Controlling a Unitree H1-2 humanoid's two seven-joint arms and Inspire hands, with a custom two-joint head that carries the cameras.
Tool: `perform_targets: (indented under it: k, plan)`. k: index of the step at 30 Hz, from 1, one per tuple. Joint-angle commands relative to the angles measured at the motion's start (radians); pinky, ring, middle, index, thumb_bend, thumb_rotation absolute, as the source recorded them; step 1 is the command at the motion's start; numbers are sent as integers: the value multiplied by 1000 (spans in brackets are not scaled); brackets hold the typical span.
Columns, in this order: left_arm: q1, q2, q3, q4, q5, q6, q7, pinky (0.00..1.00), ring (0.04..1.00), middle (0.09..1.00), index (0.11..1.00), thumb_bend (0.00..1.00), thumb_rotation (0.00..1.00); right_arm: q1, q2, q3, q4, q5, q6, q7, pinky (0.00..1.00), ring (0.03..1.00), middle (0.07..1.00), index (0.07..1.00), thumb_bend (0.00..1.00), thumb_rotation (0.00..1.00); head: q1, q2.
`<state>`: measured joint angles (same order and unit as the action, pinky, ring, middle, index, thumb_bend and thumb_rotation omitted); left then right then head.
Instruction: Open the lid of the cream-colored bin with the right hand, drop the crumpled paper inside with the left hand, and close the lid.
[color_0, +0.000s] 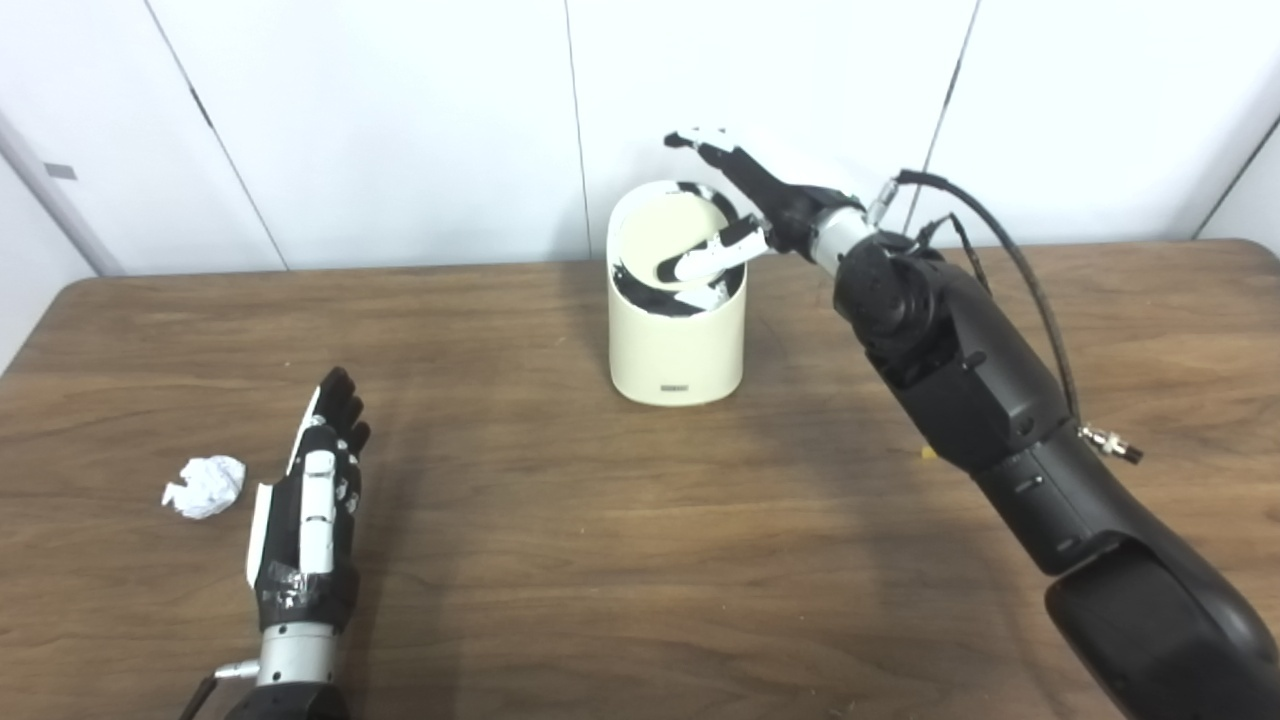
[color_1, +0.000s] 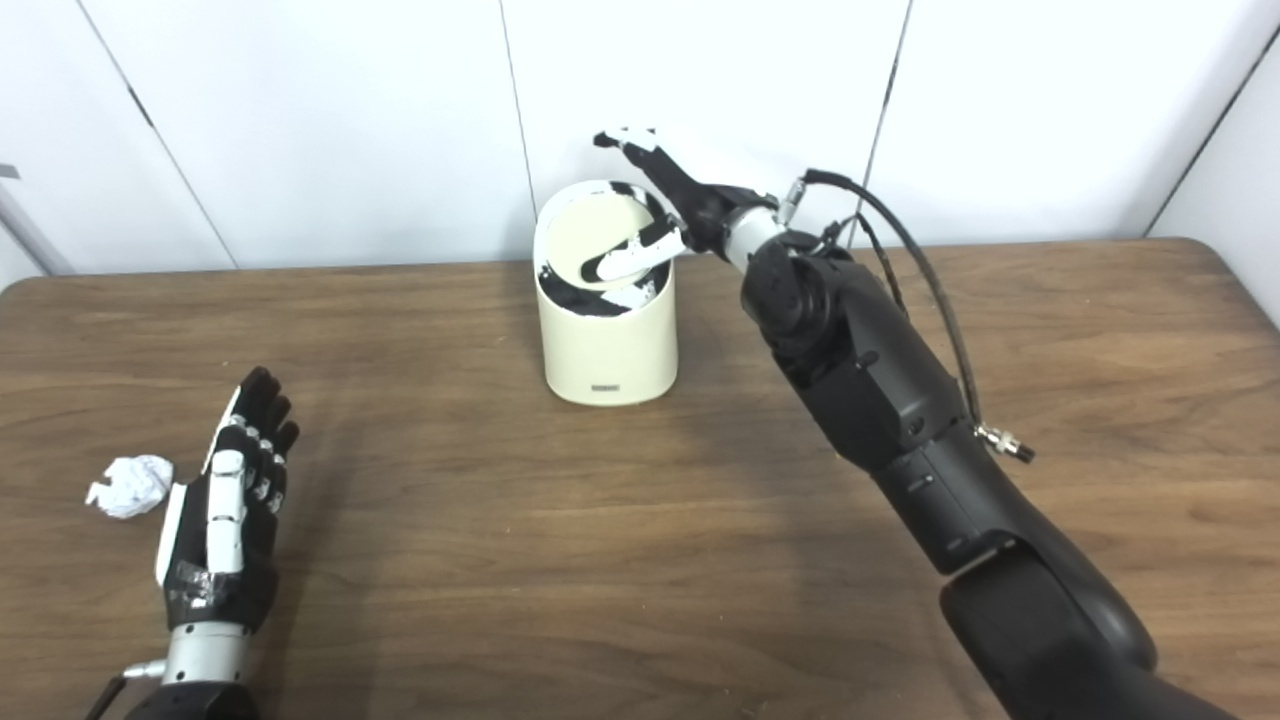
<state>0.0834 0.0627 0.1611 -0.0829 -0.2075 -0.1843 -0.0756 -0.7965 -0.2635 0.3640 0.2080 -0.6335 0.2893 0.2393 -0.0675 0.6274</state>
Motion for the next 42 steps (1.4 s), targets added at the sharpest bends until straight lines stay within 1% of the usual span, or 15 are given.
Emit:
perform_targets:
  k: [1,2,3,4,7,10,13,16,20,26,33,35,38,39,42]
  plan:
    - [50,-38,-15,46,-10,-23,4,1000,1000,990,974,392,850,-15,-6,-42,-29,10,-10,-43,849,942,936,909,738,426,0,1]
    - [50,-38,-14,47,-13,-25,3,1000,1000,989,974,392,846,-9,-1,-61,-38,18,-13,-59,837,937,933,909,734,438,0,1]
    - [49,-38,-12,50,-16,-25,2,1000,1000,988,975,383,843,-5,3,-76,-45,21,-12,-73,834,930,930,909,716,475,1,-1]
    - [48,-38,-12,51,-17,-24,2,1000,1000,988,980,377,833,-3,7,-87,-49,22,-12,-81,831,923,928,910,697,518,1,-1]
    - [45,-34,-13,57,-21,-22,-4,1000,1000,995,995,376,821,-2,7,-105,-55,12,-23,-112,826,907,922,911,668,589,-2,-1]
    - [41,-29,-12,71,-12,-27,-5,1000,1000,997,997,378,820,1,8,-131,-68,34,-35,-126,829,909,926,919,640,623,-2,-2]
    - [39,-26,-11,77,-11,-29,-7,1000,1000,990,991,374,810,4,10,-149,-90,48,-21,-122,816,904,922,924,622,652,-3,-3]
    - [37,-26,-10,80,-11,-29,-6,1000,1000,985,986,391,789,13,11,-166,-120,54,-8,-125,797,896,914,912,618,649,-3,-4]
    - [36,-28,-11,82,-7,-29,-2,1000,994,981,983,377,752,32,2,-187,-158,65,5,-118,836,916,927,912,606,673,-3,-4]
    - [36,-32,-13,79,-4,-19,2,1000,990,976,977,371,694,74,-13,-203,-197,68,-3,-116,813,892,908,901,595,658,-3,-1]
    - [34,-25,-14,86,-7,-25,-6,1000,992,980,984,364,687,143,-18,-241,-250,106,-21,-123,773,871,898,881,610,673,-5,1]
    - [32,-23,-14,88,-5,-27,-7,1000,993,979,986,382,690,166,-11,-262,-267,135,-19,-124,769,871,898,874,609,645,-4,1]
    - [32,-22,-13,87,0,-25,-5,1000,997,983,988,392,690,192,-10,-278,-289,152,-16,-125,776,875,902,871,609,661,-7,2]
    - [32,-22,-12,87,5,-26,-1,1000,988,978,980,382,698,205,-11,-283,-300,155,-13,-125,783,874,904,870,583,698,-10,1]
    - [31,-19,-10,84,12,-19,5,1000,982,971,972,372,700,241,1,-320,-338,199,28,-116,808,873,902,879,559,764,-17,0]
